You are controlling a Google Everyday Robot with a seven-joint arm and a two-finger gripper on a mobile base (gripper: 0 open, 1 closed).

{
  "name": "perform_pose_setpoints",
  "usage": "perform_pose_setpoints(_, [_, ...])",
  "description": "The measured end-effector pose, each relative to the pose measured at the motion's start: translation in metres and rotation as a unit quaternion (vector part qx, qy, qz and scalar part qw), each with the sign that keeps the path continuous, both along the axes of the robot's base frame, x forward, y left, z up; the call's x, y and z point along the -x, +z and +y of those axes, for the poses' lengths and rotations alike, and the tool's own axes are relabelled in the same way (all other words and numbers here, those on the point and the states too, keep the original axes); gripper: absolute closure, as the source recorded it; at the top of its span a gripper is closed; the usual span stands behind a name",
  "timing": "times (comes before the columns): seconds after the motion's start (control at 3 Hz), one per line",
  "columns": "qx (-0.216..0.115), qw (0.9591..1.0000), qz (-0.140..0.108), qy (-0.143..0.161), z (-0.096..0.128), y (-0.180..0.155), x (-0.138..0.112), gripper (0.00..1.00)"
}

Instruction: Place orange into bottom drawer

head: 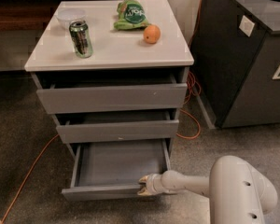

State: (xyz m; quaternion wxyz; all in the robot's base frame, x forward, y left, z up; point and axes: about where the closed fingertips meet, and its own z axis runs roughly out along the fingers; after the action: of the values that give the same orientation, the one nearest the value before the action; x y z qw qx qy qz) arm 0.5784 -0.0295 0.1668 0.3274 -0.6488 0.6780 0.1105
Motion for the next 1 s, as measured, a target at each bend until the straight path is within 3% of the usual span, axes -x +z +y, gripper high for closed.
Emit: perform_pose_setpoints(1.0, [-0.006, 0.9999, 0.006, -0.008, -0.001, 0.003, 0.017, 1.00])
